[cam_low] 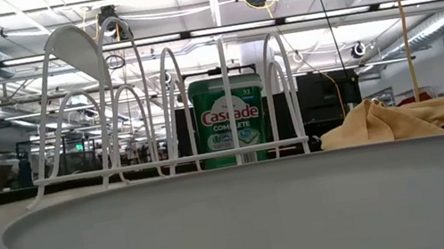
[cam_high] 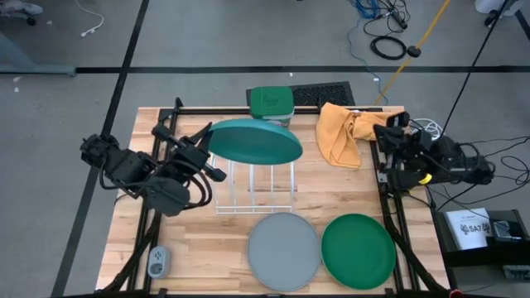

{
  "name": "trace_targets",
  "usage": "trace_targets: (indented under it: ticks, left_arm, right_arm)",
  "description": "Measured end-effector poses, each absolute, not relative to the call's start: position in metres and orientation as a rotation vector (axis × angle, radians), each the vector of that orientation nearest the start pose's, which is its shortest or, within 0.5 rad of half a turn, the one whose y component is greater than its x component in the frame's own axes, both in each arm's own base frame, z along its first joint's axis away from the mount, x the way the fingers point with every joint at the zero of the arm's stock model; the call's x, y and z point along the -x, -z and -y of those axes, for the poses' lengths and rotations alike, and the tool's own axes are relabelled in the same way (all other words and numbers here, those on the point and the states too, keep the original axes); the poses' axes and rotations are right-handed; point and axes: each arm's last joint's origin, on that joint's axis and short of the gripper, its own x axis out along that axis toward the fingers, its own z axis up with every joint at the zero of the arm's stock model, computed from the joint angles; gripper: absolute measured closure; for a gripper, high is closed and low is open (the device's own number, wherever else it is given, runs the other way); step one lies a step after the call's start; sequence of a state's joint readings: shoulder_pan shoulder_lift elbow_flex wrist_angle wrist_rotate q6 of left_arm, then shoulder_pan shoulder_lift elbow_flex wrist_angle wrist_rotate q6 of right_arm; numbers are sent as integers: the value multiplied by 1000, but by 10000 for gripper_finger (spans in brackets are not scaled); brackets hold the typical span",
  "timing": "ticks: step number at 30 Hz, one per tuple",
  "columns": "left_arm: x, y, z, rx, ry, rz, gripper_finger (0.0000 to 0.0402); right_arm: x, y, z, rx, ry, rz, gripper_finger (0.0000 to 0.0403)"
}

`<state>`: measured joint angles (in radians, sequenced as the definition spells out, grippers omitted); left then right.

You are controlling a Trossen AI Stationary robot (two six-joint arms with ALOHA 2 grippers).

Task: Sort dishes
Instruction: Put the green plate into the dish rack

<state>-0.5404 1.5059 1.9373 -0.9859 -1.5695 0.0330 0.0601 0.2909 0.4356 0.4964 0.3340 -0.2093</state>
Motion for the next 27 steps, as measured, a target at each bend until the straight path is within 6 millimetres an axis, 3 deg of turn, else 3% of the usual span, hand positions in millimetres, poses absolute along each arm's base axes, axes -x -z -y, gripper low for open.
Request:
trace_targets:
  ticks: [7,10,14,22,27]
  left_arm:
    - [-240,-488,99,-538,-1036,-319,402]
    - [-241,-488,97,-557,-1041,-332,402]
    - [-242,-488,94,-587,-1047,-355,402]
    - [-241,-489,94,-631,-1041,-381,402]
    - [-240,-487,93,-654,-1039,-395,402]
  right_arm:
    - [-148,-403,-2,251,247,330,384]
    - [-180,-424,-3,301,244,226,361]
    - [-205,-451,-5,332,236,160,309]
    - [-235,-466,-7,418,230,86,188]
    - [-248,-466,-7,451,236,78,158]
